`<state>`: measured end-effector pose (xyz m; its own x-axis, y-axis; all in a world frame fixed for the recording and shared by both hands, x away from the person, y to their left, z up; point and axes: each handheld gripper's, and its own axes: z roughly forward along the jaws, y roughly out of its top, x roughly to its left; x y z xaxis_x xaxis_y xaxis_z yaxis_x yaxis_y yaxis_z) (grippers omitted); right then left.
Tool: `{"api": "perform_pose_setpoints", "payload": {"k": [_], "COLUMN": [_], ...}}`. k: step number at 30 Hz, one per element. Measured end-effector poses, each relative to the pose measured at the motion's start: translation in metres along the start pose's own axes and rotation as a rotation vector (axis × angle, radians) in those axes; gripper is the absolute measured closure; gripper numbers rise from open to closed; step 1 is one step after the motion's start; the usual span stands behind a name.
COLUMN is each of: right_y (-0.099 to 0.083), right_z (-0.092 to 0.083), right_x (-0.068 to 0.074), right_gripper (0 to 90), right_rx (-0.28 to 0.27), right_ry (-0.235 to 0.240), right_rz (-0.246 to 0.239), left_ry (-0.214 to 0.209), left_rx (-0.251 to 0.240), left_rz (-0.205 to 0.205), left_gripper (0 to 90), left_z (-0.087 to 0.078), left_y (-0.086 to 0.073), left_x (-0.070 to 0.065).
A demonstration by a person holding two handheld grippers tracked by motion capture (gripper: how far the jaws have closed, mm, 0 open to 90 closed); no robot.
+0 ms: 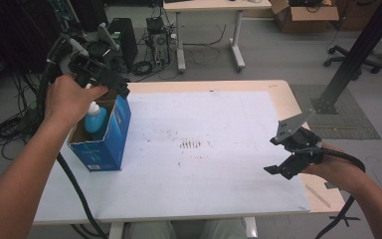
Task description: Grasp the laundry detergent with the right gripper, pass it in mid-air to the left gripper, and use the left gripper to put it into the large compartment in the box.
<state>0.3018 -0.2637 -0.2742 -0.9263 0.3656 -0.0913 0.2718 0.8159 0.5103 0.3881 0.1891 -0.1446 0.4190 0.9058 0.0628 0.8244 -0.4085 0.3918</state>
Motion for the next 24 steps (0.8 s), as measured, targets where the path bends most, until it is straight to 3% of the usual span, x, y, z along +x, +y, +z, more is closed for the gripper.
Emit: {"api": "perform_pose_setpoints", "payload": {"k": [14,24], "right_y": [-0.001,0.001], "right_z": [-0.002,-0.004], "right_x": [0.001,0.001], "right_gripper": [12.0,11.7], "right_rx": [-0.002,-0.005], "right_ry": [0.0,0.0], "right_rz": [0.013,0.014], "left_ry": [-0.066,-0.087], "left_rx": [0.018,0.025], "left_rz": [0.211,0.309], "left_gripper": [10.4,10.6], "left_z": [0.004,0.007], "left_y": [0.004,0.007], "left_x": [-0.063,-0.096]}}
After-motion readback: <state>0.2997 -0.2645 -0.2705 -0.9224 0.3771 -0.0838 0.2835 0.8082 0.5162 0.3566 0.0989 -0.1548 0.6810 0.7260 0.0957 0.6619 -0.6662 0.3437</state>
